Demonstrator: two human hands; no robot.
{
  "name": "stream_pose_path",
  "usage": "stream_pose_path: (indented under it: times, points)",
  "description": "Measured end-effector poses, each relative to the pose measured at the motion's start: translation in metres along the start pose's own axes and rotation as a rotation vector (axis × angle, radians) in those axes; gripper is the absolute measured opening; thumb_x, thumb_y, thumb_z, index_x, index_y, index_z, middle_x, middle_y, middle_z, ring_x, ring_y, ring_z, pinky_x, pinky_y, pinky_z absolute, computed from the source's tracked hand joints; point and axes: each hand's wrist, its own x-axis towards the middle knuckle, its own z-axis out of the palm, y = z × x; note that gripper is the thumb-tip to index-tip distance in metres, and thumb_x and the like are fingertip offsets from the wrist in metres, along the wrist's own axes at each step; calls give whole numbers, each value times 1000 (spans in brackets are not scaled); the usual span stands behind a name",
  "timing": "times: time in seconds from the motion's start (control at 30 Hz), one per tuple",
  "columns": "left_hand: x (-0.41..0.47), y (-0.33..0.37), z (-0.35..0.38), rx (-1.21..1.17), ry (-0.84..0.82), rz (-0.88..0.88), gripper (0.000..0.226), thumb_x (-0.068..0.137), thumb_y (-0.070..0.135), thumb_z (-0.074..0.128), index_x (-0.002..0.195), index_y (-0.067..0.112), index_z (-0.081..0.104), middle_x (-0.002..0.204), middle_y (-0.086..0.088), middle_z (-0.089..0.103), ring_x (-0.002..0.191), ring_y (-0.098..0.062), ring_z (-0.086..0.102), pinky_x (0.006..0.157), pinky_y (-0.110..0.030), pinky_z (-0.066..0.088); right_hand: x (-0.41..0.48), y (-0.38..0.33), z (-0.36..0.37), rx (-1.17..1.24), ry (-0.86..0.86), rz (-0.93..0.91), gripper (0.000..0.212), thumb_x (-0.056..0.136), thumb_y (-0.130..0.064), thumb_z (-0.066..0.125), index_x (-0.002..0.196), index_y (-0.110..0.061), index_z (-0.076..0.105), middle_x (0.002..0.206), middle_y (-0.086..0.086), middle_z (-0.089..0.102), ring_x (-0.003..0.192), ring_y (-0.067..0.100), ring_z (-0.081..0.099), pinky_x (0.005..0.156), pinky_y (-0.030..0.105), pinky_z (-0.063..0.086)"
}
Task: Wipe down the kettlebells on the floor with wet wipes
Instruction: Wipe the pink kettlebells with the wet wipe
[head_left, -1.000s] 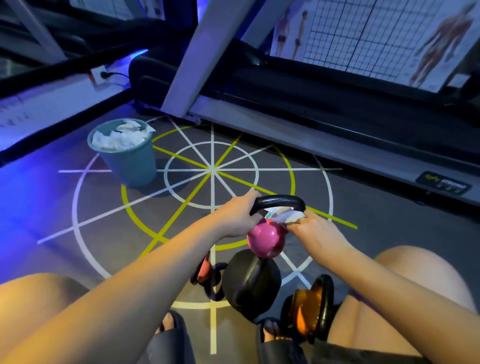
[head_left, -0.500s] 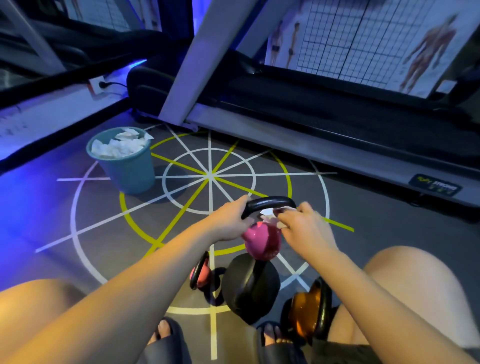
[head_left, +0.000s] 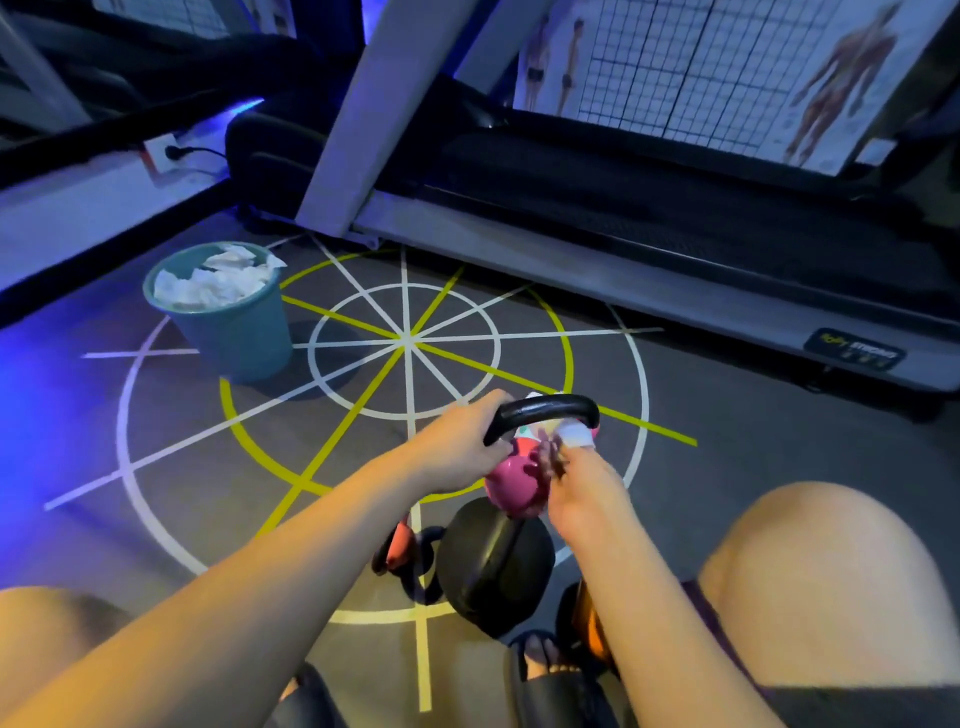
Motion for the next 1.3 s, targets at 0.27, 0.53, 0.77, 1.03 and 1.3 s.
stream_pose_path:
  times: [0.27, 0.53, 0.77, 1.03, 1.3]
  points:
    - [-3, -10, 1, -45, -46, 45, 74, 94, 17, 64, 148, 50, 25, 93, 2, 67, 84, -15, 66, 84, -45, 54, -22, -20, 3, 455, -318, 103, 27, 106, -14, 37, 118, -3, 57, 123, 20, 63, 115, 31, 61, 111, 47, 40]
    - [-4, -10, 2, -17, -111, 119, 108, 91, 12, 66, 147, 68, -9, 130, -16, 63, 98, -29, 68, 88, -56, 53, -43, 27, 0, -542, -226, -359, 25, 100, -20, 48, 89, -12, 69, 94, 14, 70, 94, 31, 65, 83, 48, 53]
    - [-8, -8, -2, -72, -99, 87, 107, 91, 4, 65, 151, 61, -4, 134, -22, 57, 72, -5, 62, 71, -46, 54, -29, 11, -16, -1425, -372, -793, 29, 102, -20, 42, 81, -17, 61, 104, 2, 63, 114, 14, 47, 106, 41, 37]
    - [-7, -10, -4, -112, -76, 96, 84, 90, 7, 66, 145, 57, 26, 108, 6, 65, 91, -19, 66, 86, -46, 54, -29, -22, -23, -1980, -322, -968, 33, 99, -19, 43, 126, -20, 63, 127, 5, 60, 124, 28, 53, 92, 39, 49]
    - [-13, -16, -3, -322, -50, 22, 80, 88, -3, 66, 140, 53, 40, 115, 8, 65, 100, -15, 68, 99, -34, 52, 5, -116, -55, -769, 70, -526, 29, 90, -6, 44, 95, -2, 73, 82, 16, 75, 64, 25, 73, 73, 47, 62]
